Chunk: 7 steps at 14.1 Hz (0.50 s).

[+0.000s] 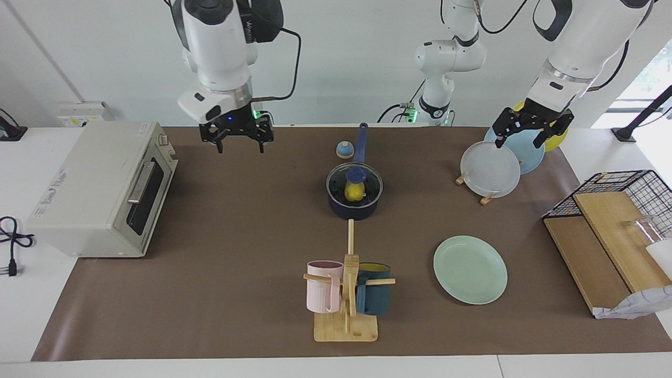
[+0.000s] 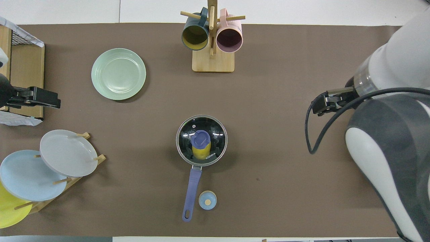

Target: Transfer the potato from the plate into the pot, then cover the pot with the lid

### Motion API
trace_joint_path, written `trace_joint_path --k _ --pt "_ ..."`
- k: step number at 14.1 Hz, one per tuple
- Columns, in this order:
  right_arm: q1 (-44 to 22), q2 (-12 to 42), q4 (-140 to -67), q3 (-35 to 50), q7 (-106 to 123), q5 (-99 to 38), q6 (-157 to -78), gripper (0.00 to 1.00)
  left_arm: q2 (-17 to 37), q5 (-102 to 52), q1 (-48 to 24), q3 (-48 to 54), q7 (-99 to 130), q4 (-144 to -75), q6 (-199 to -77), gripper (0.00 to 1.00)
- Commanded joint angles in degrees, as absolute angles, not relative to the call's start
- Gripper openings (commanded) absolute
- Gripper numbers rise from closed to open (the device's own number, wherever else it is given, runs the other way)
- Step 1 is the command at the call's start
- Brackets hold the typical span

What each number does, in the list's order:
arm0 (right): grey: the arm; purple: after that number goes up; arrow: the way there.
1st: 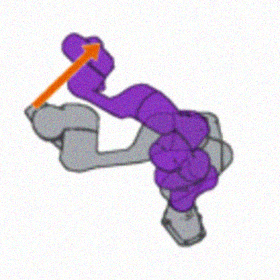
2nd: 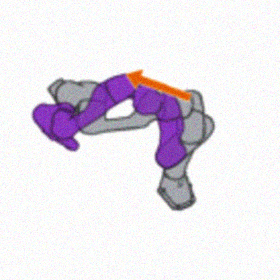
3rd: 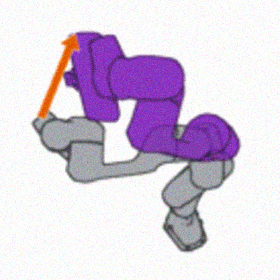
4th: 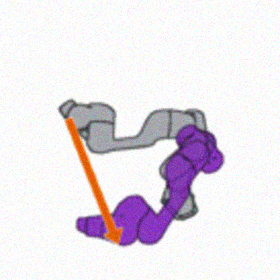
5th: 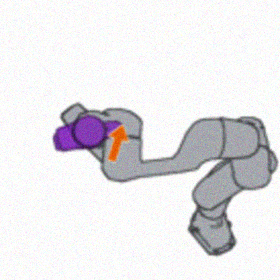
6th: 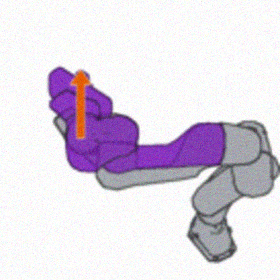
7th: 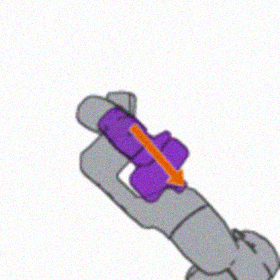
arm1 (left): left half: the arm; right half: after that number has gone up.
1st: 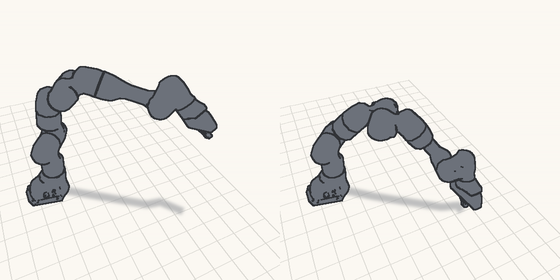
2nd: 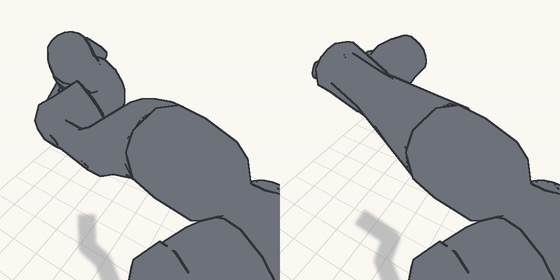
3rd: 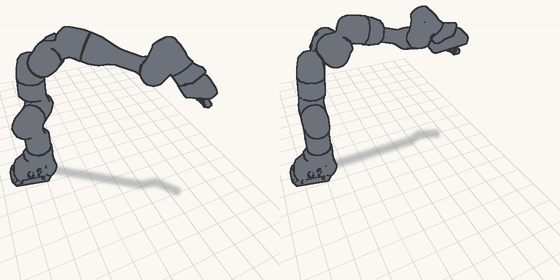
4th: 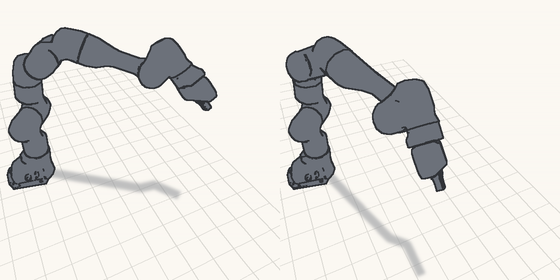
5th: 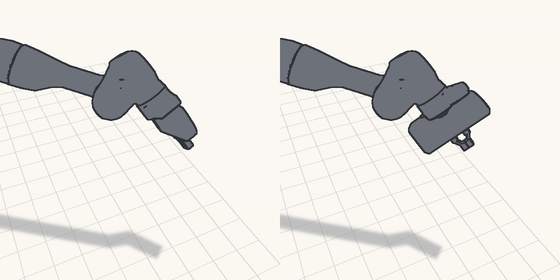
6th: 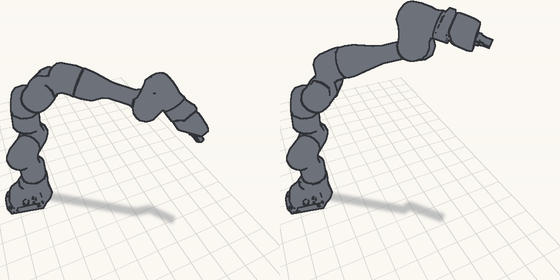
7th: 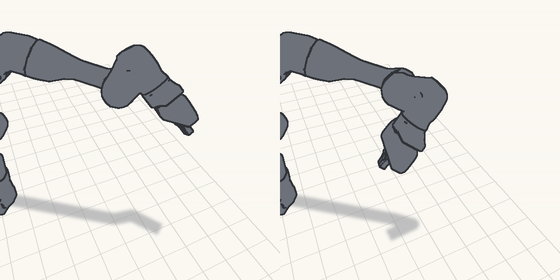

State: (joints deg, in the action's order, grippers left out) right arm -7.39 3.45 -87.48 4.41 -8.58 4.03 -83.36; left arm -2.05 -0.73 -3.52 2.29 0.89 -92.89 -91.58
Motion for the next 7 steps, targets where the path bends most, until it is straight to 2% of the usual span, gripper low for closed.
trace_joint_path --k 1,7 --pt "-5.3 0.8 -93.0 4.9 -7.2 3.5 -84.1 1.00 -3.0 0.1 -2.9 2.7 1.0 -93.5 -91.1 1.00" --pt "-2.2 -1.2 -95.2 4.8 -0.7 3.6 -85.0 1.00 -3.0 0.1 -2.9 2.7 0.9 -93.5 -91.1 1.00"
